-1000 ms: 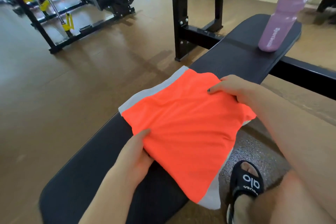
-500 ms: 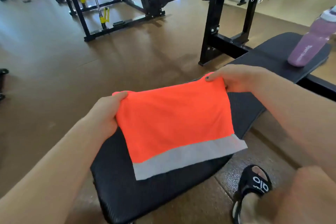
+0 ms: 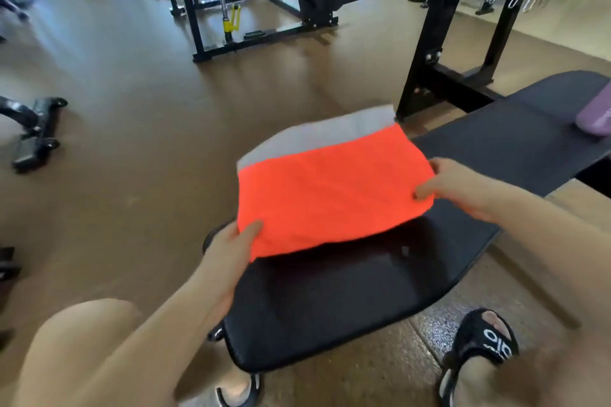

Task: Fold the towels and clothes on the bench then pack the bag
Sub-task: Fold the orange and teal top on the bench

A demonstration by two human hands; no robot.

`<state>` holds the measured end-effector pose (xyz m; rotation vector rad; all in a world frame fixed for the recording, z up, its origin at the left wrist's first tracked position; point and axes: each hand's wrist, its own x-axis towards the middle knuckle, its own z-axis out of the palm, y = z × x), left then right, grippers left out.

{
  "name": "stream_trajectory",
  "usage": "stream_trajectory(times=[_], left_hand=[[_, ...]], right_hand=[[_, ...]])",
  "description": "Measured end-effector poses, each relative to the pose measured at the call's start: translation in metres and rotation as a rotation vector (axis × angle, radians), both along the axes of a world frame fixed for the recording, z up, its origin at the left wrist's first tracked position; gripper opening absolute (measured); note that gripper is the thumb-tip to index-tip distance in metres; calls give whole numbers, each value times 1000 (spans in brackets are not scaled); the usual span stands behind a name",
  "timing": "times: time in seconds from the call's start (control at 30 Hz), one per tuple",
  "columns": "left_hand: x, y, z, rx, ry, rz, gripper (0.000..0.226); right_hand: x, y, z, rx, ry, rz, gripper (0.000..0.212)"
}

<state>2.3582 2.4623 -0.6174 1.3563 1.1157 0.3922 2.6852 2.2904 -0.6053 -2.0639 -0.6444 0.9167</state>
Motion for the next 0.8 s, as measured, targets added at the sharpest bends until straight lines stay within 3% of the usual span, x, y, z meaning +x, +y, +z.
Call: stream_trajectory(times=[0.1,0.2,0.43,0.57,0.7,0.8], left_hand=[[-28,-31,-41,-104,122,-33,22],[-40,-38,-47,-157,146,12,19],[-43,-34,-45,-62,270,5,14],[-54,-41,-39,-97,358,-98,15],[-50,-41,-25,-231,293,-103,21],[-33,-27,-21,-217,194,-47,24]], right_hand=[[-9,-29,-35,-256,-109,63,53],[-9,-33,-40,-205,-83,32,65],[-23,-32,-45,-173,-154,71,58],[-24,-37,-40,-207,-137,122,54],[-21,-39,-38,-257,-126,134,57],[-19,-33,-39,-227,-167,91,57]])
